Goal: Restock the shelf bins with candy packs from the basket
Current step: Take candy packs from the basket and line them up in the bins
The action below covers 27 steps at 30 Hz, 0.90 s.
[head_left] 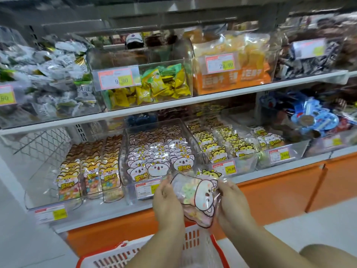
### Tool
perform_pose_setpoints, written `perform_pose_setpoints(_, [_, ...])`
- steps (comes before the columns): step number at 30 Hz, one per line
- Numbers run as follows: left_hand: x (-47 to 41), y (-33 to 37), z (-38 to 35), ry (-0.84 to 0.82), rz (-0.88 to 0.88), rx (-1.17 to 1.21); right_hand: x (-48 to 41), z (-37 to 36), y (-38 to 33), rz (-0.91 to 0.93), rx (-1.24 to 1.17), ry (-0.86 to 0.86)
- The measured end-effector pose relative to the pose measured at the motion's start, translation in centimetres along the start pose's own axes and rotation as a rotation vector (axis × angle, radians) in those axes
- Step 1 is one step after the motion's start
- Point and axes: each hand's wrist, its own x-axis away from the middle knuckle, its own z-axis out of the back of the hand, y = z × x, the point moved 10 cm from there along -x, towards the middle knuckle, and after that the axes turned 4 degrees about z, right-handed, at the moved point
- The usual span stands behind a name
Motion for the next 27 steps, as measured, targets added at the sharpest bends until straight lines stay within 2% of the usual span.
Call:
perform_pose_setpoints(4, [0.9, -0.8, 1.2, 0.195, 0.058, 0.051, 0.6, -0.7, 0.4, 0.057, 0.005, -0.004])
perform_pose_setpoints(8, [1.6, 0.0, 1.4, 0.225, 0.039, 0.026, 1.5, -3.4, -1.0, 0.189, 0.197, -0.169])
perform_pose_setpoints(10, [1.2, 0.7, 1.3, 0.130, -0.014, -0.016, 1.4, -4.3, -2.0, 0.242, 0.273, -0.233])
perform_pose_setpoints(13, [0.2, 3.4, 0.9, -0.146, -0.146, -0.224, 0.4, -4.9, -3.9, 0.277, 0.423, -0.314])
perform_pose_setpoints(14, [-0.1, 5.0, 1.1, -0.214, -0.246, -0.378, 0.1, -5.1, -4.3, 0.278, 0.476, -0.341])
perform_pose_setpoints(17, [2.5, 10.0, 0.4, -0.375, -0.711, -0.840, -0.2, -5.9, -4.2, 0.241, 0.496, -0.404])
perform_pose_setpoints(19, [5.4, 9.6, -1.1, -0.473, -0.934, -1.164, -0.2, -6.4, -2.9, 0.209, 0.424, -0.427])
perform_pose_setpoints(21, [6.7, 7.5, -1.6, -0.479, -0.963, -1.369, 0.7, -6.8, -1.7, 0.170, 0.356, -0.447])
perform_pose_setpoints(22, [6.5, 6.8, -1.4, -0.461, -0.923, -1.382, 1.0, -6.9, -1.0, 0.155, 0.348, -0.448])
perform_pose_setpoints(27, [5.2, 5.5, 0.2, -0.460, -0.795, -1.178, 1.0, -7.1, 1.8, 0.043, 0.366, -0.466])
